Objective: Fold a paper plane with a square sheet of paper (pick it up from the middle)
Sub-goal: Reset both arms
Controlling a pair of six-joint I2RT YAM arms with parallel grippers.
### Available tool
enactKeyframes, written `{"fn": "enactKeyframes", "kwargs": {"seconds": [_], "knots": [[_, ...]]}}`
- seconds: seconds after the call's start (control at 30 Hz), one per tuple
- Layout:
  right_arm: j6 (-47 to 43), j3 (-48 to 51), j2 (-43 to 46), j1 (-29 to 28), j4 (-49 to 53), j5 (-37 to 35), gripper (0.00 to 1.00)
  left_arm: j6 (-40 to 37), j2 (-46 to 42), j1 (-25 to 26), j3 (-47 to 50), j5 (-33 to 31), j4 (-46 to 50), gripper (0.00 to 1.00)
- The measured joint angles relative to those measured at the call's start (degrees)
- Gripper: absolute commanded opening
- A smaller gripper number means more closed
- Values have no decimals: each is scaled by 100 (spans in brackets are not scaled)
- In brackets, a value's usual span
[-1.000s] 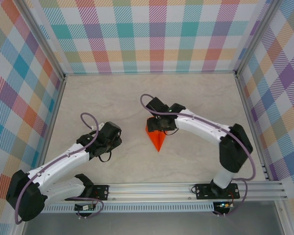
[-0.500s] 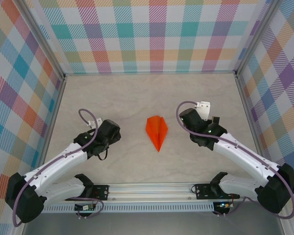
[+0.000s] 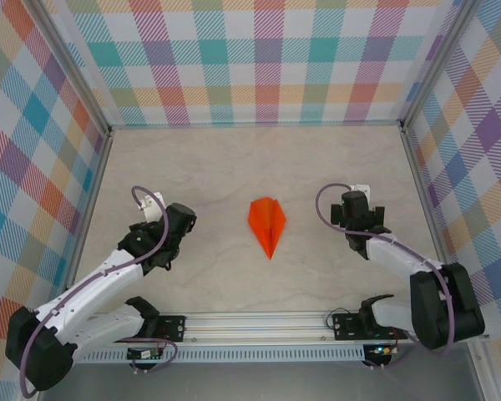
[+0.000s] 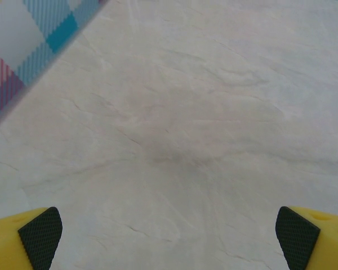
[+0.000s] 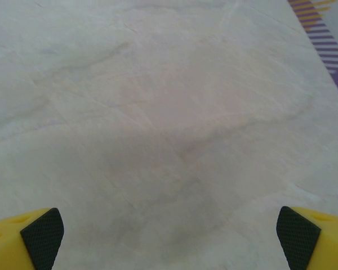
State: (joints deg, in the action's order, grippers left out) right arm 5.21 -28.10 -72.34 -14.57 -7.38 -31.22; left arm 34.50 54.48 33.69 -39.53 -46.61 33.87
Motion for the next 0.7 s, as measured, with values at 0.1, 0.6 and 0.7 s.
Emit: {"fn": "enactKeyframes", "kwargs": {"seconds": [0.1,0.6,0.7], "knots": [[-284,109,-437,221,-863,518,100,-289,31,-280,184,-280,-240,100],[-627,560,-1519,1353,-3508,2887,100,-2153,1279,-1537,938,72,-3683,100],[-568,544,-1519,1375,-3580,2896,100,-2531,1762,-1725,1141,444,-4642,100]]}}
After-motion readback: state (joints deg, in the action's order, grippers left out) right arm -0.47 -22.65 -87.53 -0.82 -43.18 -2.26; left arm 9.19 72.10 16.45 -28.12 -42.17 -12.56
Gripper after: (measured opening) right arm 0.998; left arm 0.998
